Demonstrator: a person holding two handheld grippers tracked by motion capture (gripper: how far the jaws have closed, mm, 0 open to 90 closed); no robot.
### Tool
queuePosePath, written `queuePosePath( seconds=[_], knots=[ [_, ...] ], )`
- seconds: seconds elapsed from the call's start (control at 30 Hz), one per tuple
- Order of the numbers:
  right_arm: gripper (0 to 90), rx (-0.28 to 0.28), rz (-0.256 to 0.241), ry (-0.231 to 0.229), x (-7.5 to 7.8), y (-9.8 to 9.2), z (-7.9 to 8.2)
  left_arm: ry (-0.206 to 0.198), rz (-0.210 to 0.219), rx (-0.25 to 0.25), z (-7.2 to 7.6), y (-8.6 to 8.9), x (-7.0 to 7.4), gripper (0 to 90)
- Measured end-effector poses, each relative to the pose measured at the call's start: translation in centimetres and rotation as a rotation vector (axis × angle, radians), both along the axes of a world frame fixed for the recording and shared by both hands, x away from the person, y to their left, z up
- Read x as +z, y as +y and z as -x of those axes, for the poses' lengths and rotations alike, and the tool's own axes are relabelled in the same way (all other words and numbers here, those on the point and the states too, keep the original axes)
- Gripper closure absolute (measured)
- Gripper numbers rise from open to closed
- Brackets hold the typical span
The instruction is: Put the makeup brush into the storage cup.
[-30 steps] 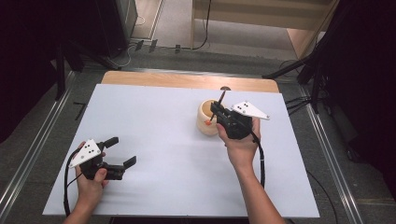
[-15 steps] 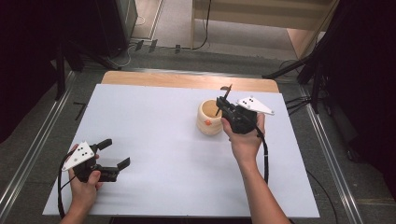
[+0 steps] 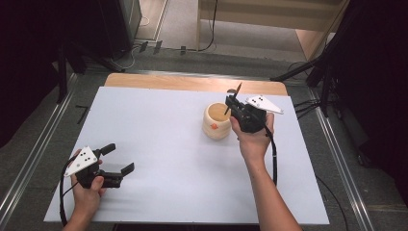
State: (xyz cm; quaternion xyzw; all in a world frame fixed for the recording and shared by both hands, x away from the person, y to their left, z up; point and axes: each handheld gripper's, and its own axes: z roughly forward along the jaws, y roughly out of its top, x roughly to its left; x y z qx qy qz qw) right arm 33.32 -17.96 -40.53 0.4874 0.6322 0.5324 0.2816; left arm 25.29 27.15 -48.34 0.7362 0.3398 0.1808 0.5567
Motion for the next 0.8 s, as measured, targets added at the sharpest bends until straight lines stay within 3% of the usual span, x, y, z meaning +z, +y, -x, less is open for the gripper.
queuePosePath(
  seconds=[0.4, 0.8],
  knots=[
    [84.5, -0.019, 0.016, 0.01, -0.6, -0.2, -1.3, -0.006, -0.008, -0.003, 0.1, -0.1, 0.0, 0.0],
    [84.4, 0.013, 0.024, 0.046, -2.0, 0.8, -1.7, -0.01, -0.006, 0.003, 0.2, -0.1, 0.1, 0.0]
  ],
)
